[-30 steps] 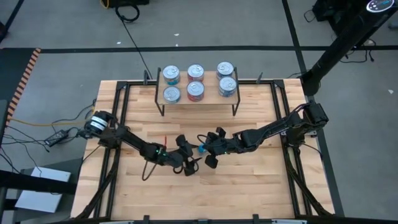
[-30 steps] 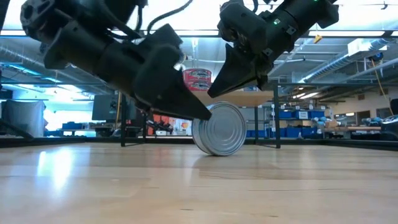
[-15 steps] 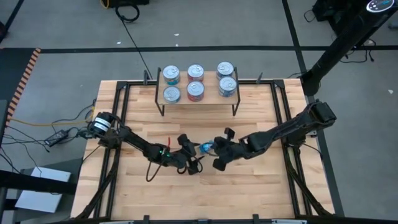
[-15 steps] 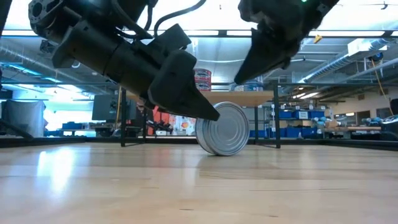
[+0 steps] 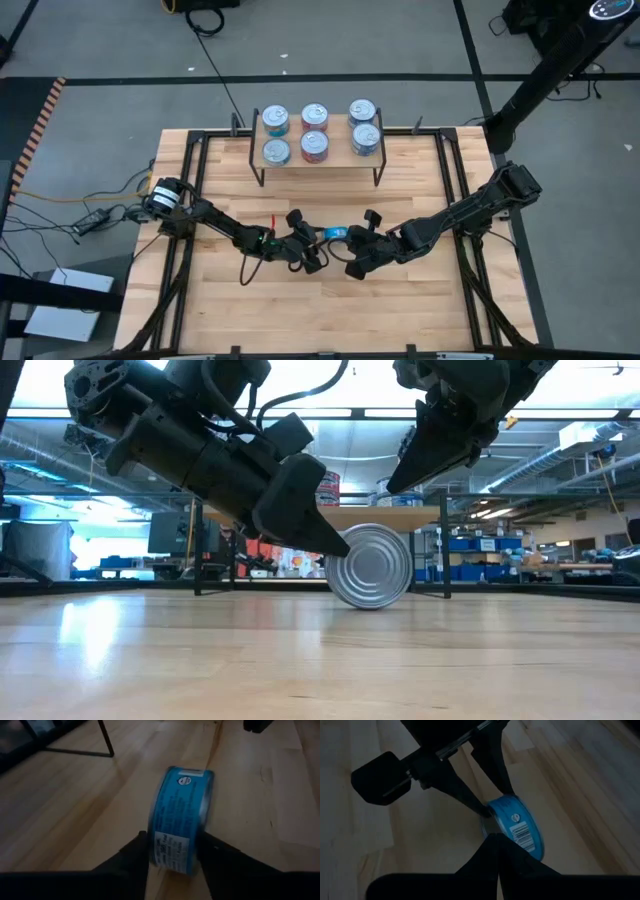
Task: Stack canned seafood by type on shelf
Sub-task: Stack the yellow blue tuna can on top of the other yellow blue tuna can on the shelf
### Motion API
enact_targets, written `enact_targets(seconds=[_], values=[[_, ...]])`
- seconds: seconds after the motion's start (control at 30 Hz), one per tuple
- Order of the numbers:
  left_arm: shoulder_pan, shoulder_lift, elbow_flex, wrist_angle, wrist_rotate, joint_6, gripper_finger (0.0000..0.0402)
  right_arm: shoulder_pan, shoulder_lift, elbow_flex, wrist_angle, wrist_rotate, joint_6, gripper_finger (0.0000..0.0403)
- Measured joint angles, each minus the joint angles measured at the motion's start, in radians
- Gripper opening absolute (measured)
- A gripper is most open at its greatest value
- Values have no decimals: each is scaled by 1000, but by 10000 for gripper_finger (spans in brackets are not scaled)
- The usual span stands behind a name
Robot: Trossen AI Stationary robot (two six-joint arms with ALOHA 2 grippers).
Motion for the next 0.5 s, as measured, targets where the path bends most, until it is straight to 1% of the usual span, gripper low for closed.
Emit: enact_targets(seconds=[0.17,0.33,0.43,0.5], values=[[-2,-1,0,28,4,90,115,10,0,0,-4,0,-1,9],[-2,-2,0,28,13,104,64,22,-1,0,-18,0,2,9],[-2,-2,0,20,35,103,43,24,-1,0,-60,-22,60,9],[-5,-2,0,10,47,103,36,27,-1,-5,-92,-33,118,10]])
